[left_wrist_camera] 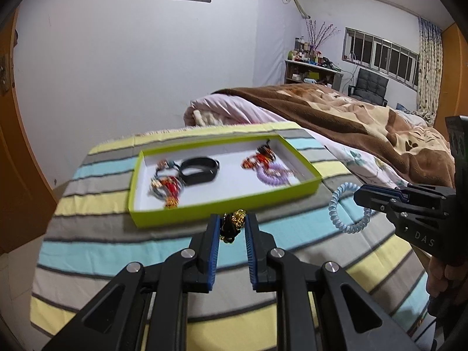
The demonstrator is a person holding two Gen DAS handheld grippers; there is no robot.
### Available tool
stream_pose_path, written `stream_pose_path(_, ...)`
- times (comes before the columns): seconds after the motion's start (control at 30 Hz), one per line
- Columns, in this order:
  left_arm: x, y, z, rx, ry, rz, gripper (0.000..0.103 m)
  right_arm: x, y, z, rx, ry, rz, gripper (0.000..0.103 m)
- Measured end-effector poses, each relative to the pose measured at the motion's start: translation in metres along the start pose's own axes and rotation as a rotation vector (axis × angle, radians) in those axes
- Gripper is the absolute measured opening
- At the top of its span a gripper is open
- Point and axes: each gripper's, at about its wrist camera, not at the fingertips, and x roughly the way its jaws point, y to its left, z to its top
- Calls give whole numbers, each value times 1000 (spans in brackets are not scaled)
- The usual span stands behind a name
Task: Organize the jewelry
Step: 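Lift and carry the gold brooch and blue coil over the green box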
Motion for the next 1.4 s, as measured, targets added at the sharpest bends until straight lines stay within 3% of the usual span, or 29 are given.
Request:
stream_pose_path(0.6, 46, 34, 39, -8, -19, 32, 18, 61, 13, 54, -13, 8, 32, 10)
stream_pose_path(1.07, 99, 40, 32, -3, 66, 23, 18, 122, 10, 54, -5, 104, 40, 10)
stream_pose_path(1.4, 120, 43, 24, -8, 127, 31, 18, 136, 7, 48, -8, 146, 25, 10)
